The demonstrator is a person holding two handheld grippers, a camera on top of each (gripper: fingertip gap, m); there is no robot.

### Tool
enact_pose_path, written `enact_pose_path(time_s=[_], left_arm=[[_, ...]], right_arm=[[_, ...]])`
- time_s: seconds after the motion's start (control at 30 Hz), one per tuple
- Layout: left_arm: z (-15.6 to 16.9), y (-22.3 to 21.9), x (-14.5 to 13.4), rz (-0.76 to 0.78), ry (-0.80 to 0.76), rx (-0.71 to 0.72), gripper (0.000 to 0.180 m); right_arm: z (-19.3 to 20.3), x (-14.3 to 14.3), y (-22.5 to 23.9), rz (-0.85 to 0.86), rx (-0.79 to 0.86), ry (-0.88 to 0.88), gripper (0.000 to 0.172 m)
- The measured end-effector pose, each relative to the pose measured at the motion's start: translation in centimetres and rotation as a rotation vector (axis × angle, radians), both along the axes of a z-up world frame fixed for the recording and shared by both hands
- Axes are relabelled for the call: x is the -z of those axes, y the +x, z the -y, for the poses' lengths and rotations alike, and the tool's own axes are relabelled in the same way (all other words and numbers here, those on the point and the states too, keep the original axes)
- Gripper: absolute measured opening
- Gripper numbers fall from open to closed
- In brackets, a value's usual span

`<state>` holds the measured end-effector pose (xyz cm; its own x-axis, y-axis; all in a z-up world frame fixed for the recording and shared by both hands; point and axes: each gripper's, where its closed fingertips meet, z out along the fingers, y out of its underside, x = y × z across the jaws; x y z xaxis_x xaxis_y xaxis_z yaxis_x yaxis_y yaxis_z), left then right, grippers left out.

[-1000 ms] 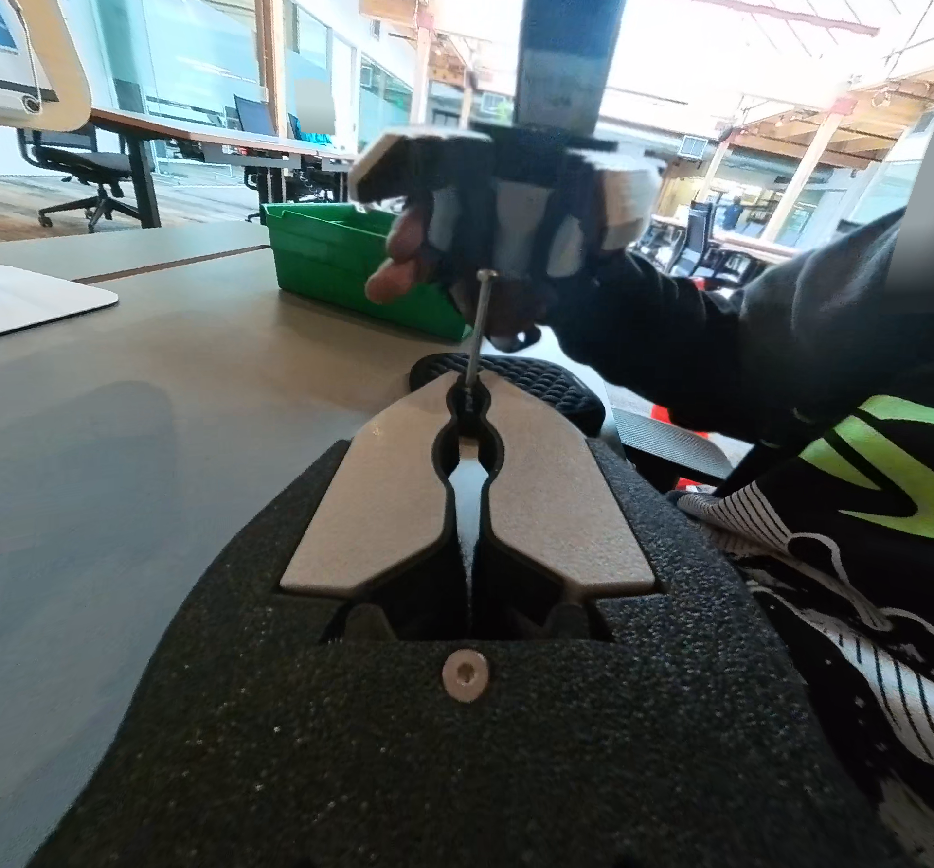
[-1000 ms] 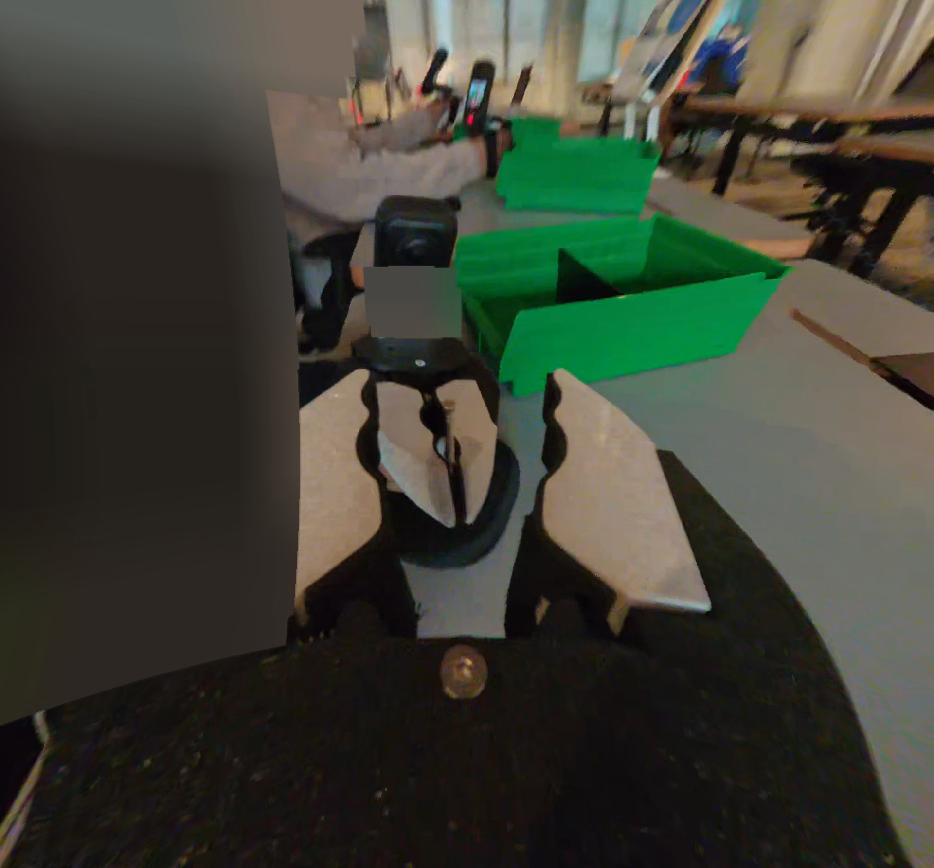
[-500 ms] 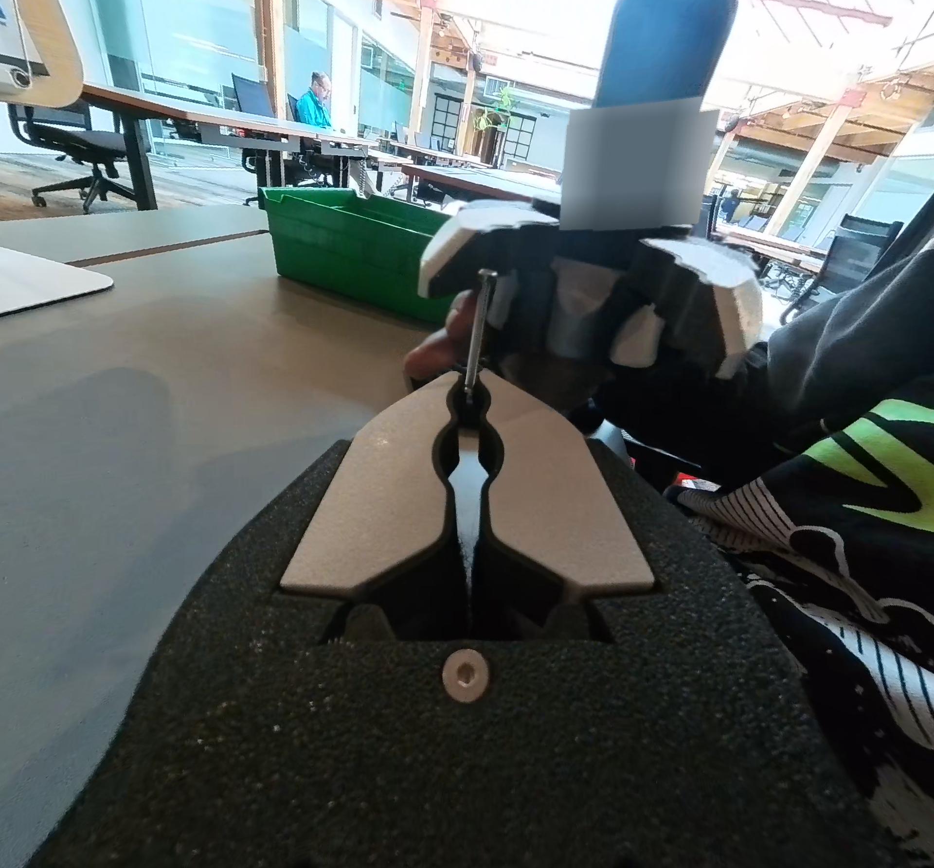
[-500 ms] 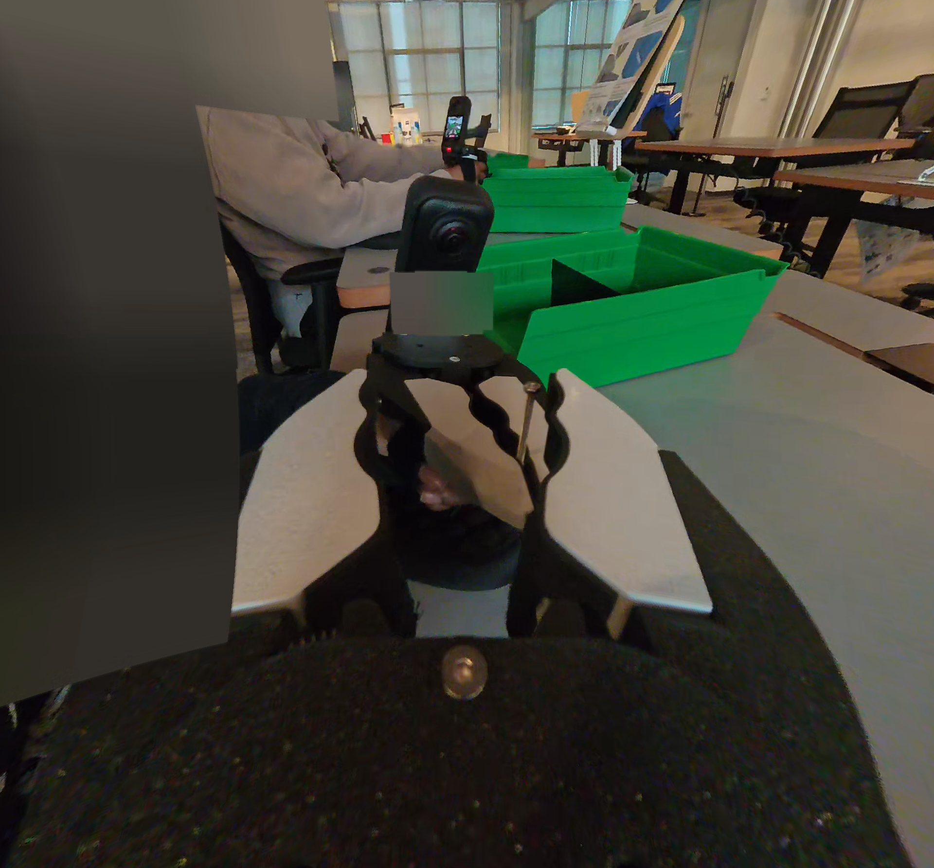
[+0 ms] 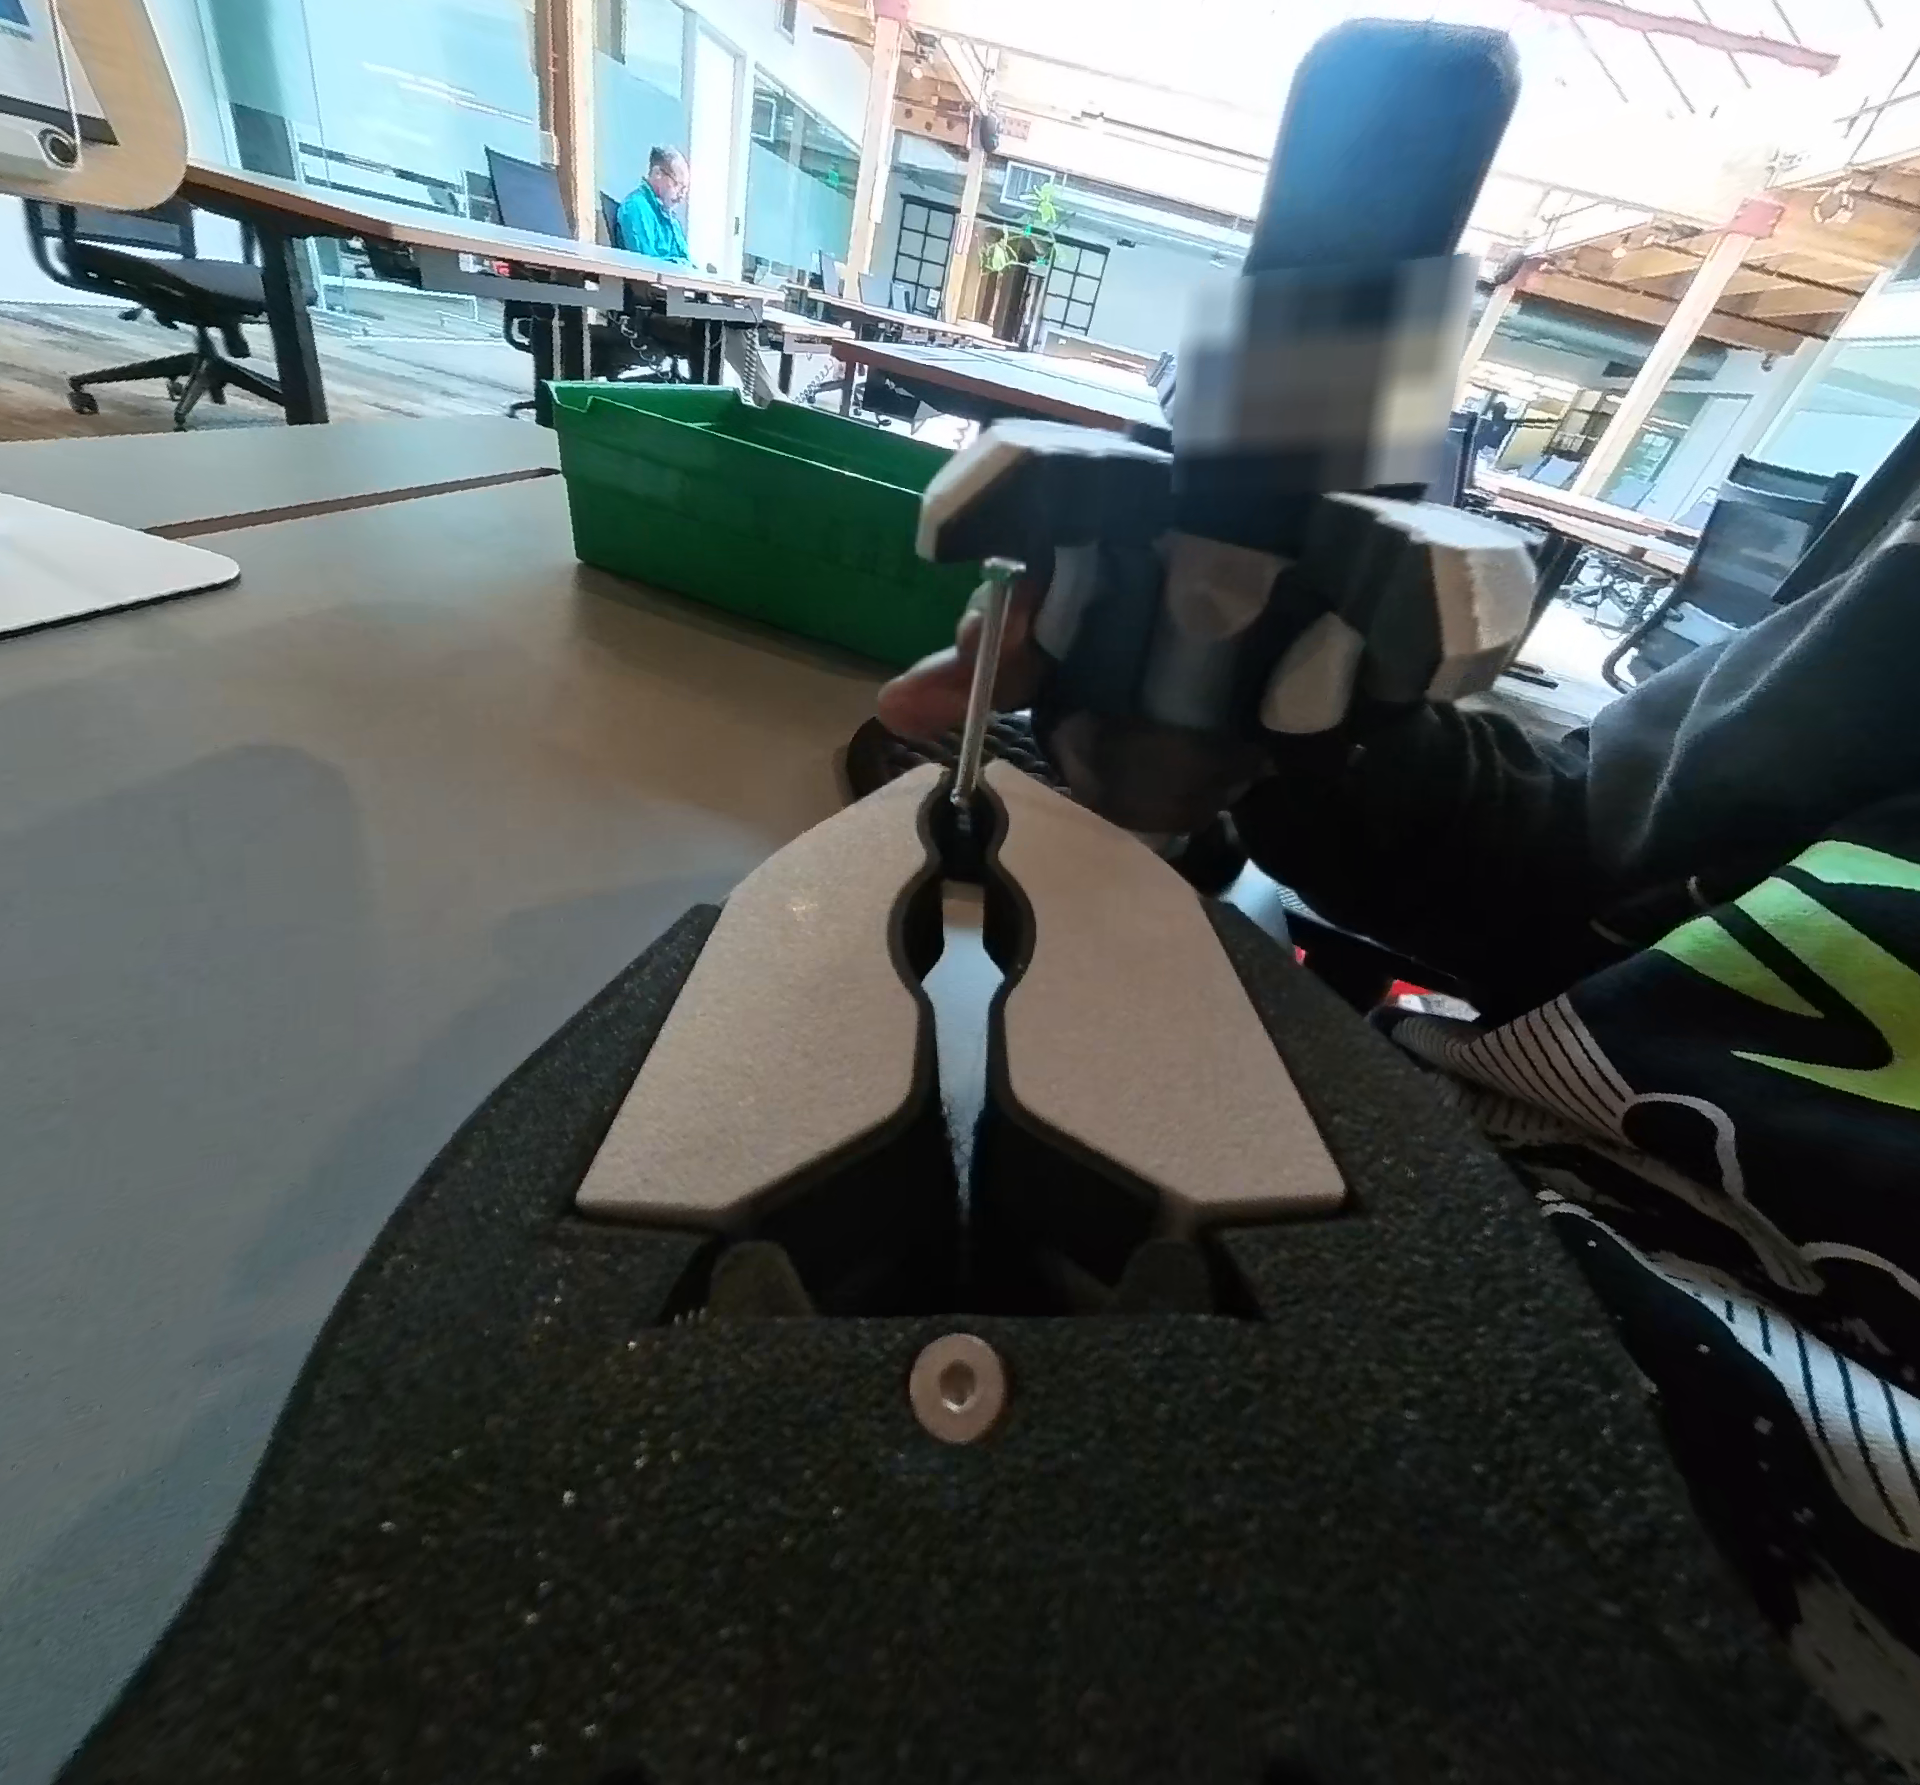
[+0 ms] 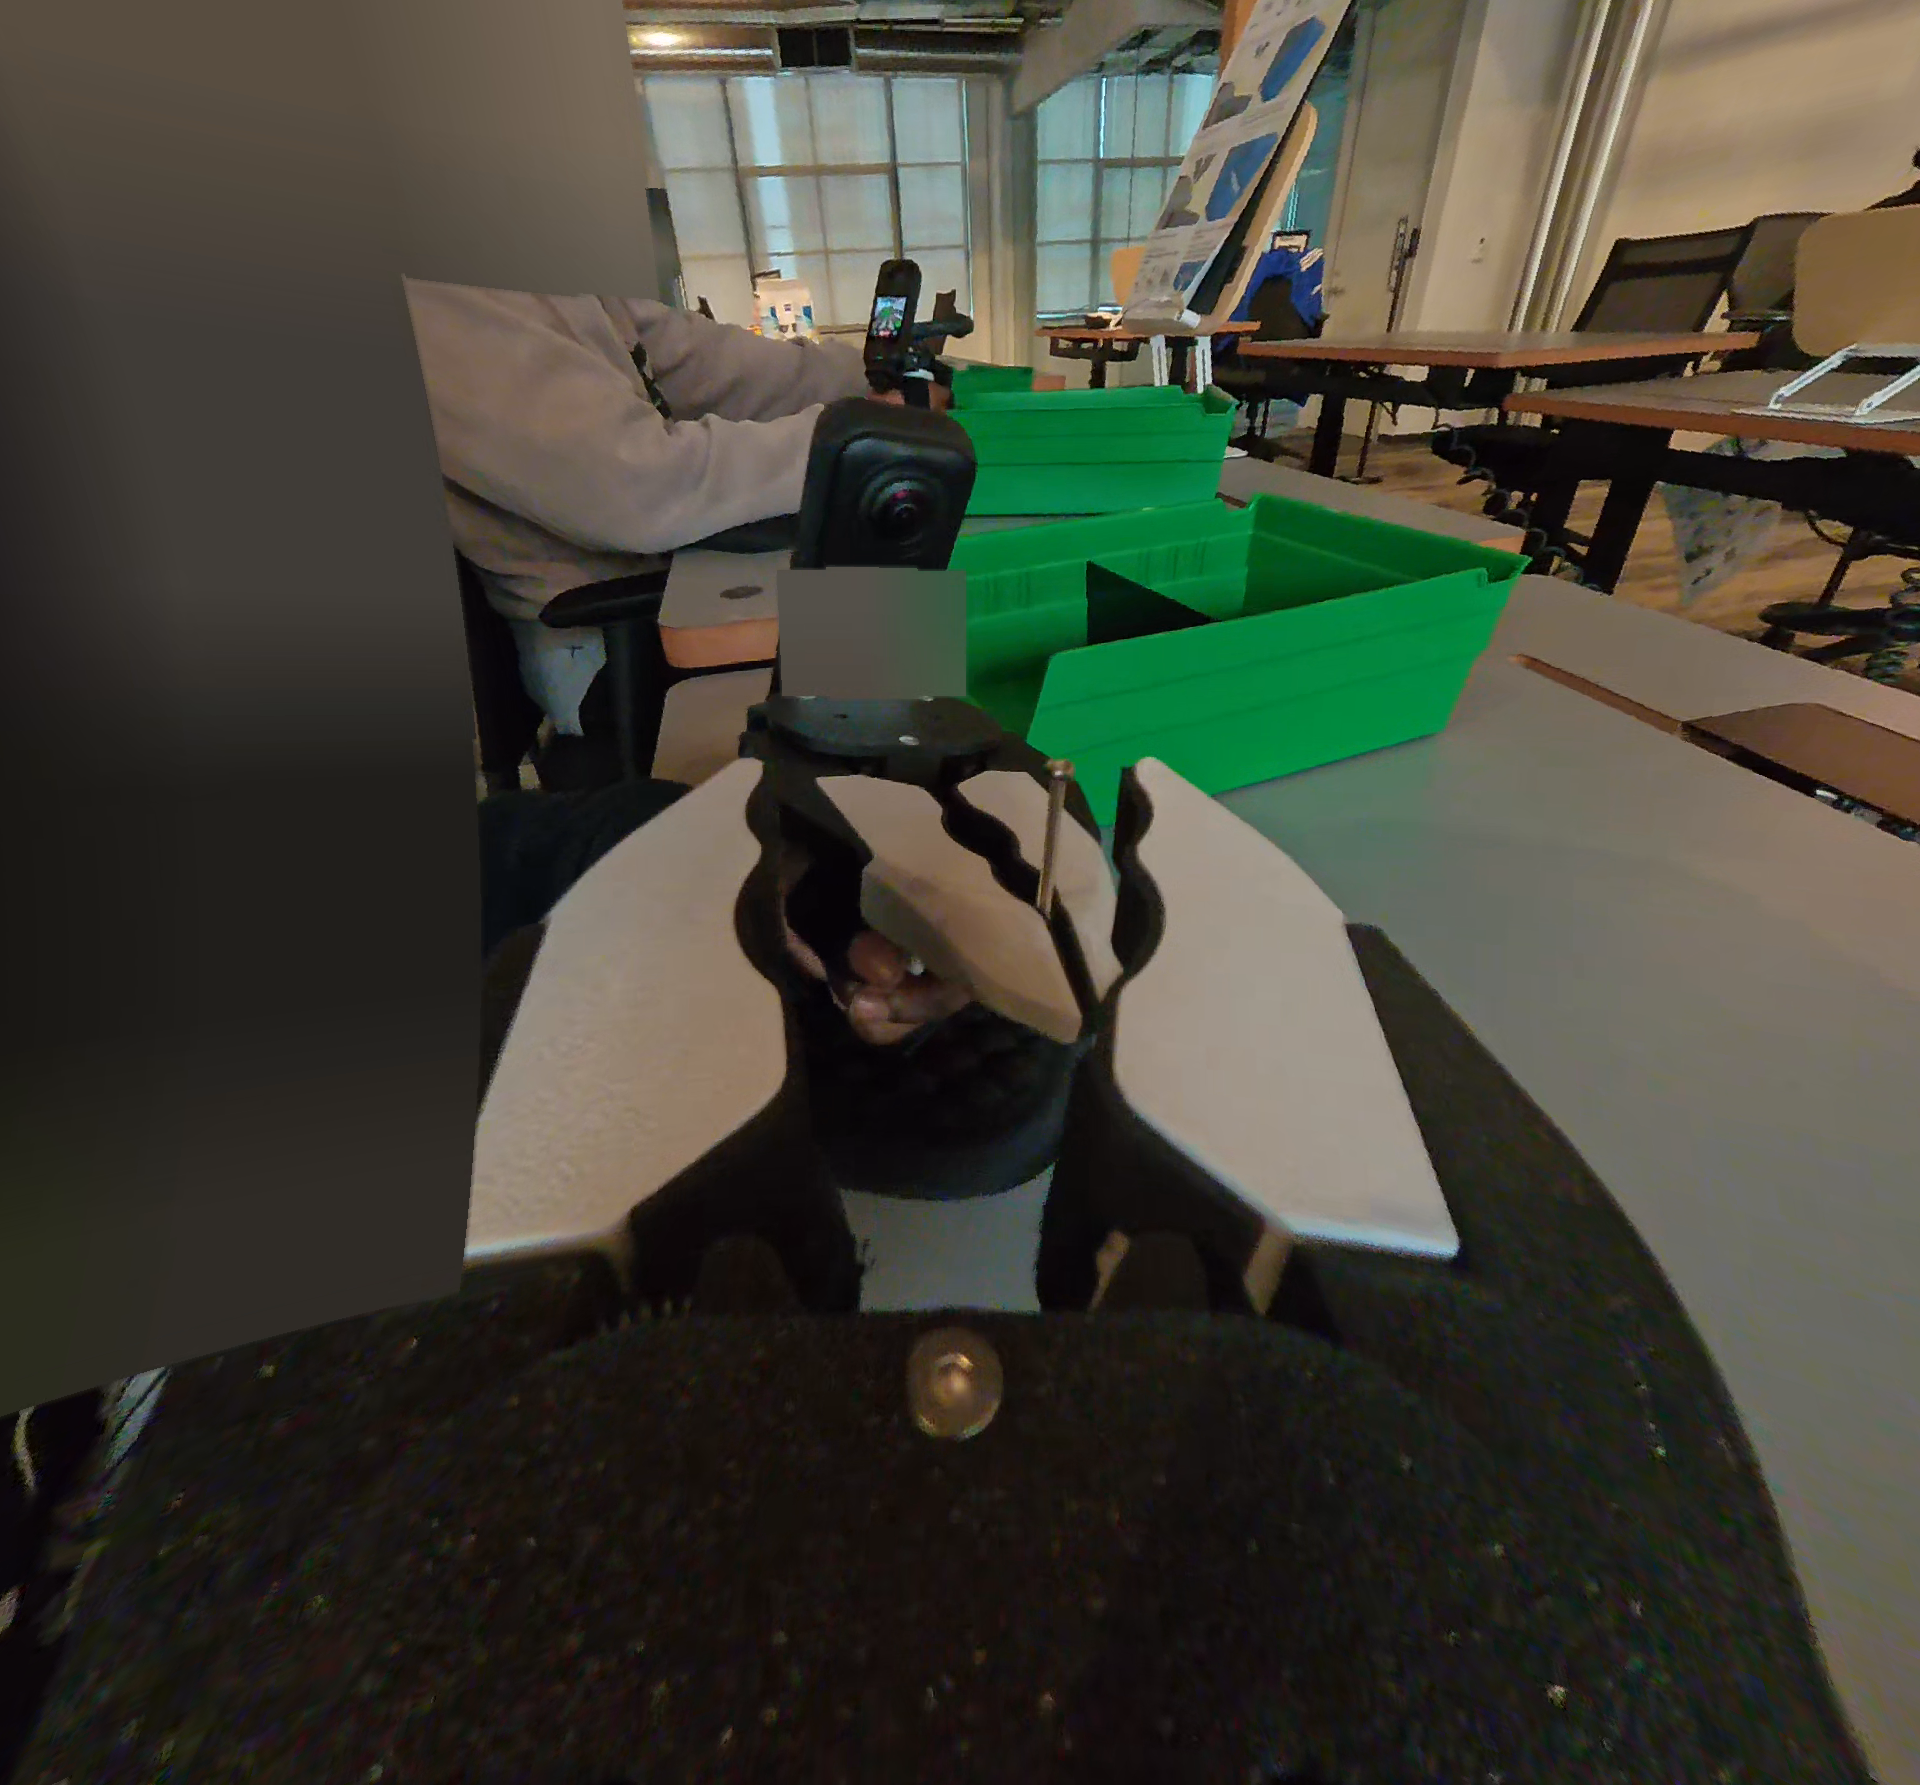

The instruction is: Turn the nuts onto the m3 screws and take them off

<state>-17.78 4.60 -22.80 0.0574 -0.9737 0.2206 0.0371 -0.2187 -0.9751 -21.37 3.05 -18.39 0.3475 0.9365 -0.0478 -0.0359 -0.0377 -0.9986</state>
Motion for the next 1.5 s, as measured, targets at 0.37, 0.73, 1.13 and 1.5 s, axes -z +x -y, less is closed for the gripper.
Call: enact_pose_path(time_s=[0.37,0.73,1.13,1.5], left_arm=[[-0.3,-0.1,0.0,0.005,-0.010,-0.019,0.001],[-0.1,0.2,0.3,-0.026,0.002,-0.014,0.001],[-0.4,0.1,0.3,-0.023,-0.011,-0.022,0.001],[-0.6,0.0,0.3,-0.018,-0.020,-0.034,0.001]], right_arm=[[0.4,0.1,-0.8,0.014,-0.004,0.034,0.060],[-0.3,0.4,-1.3,0.005,0.006,0.033,0.062],[0.0,0.5,-0.1,-0.011,0.040,0.033,0.060],[0.5,0.6,-0.2,0.008,0.051,0.065,0.059]])
